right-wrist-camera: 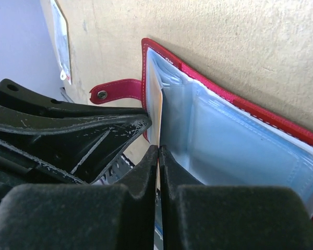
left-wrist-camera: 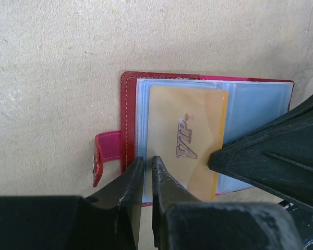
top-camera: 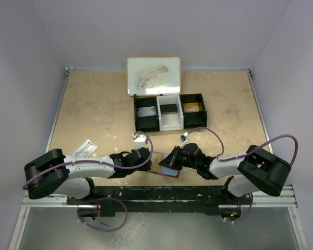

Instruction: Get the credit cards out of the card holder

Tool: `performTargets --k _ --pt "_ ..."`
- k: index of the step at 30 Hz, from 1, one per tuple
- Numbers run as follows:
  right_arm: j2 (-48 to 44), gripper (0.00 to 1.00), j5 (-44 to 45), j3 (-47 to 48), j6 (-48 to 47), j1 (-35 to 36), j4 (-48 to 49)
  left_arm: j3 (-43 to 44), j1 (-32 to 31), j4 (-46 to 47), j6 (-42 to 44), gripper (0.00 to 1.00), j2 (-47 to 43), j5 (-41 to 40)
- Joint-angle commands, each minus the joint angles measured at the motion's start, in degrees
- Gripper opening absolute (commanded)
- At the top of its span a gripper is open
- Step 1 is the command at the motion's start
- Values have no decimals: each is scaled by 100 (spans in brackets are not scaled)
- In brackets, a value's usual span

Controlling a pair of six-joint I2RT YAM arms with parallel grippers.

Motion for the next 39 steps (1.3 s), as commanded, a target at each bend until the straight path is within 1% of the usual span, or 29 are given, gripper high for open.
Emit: performTargets --k 1,3,7,9,12,18,19,24,26,33,39 --pt "-233 5 63 -150 -63 1 200 -63 -70 -85 -152 7 193 72" --pt "-213 6 -35 -244 -43 -23 397 -74 -70 -127 -183 7 222 40" --pt "-148 7 -77 -312 -38 -53 424 -81 -70 -154 -193 6 201 7" --pt "-122 10 -73 -363 2 -67 481 -81 -70 -156 -187 5 194 2" --pt "-92 11 -111 -406 44 -81 594 -73 -66 -155 -186 5 197 8" --pt "-45 14 -160 -287 -33 -90 520 -78 -70 -164 -198 4 189 10" --pt "-48 14 -161 -280 -38 -90 521 -80 -70 -169 -200 4 195 10" --pt "-132 6 -116 -306 -57 -98 513 -65 -70 -190 -200 4 175 -17" --pt "-209 4 -64 -320 -47 -98 395 -67 -70 -210 -196 4 164 -33" --pt "-533 5 25 -471 -82 -112 161 -78 -70 -219 -203 3 171 -68" --pt "-615 5 -2 -547 -120 -153 60 -68 -70 -230 -212 2 171 -78"
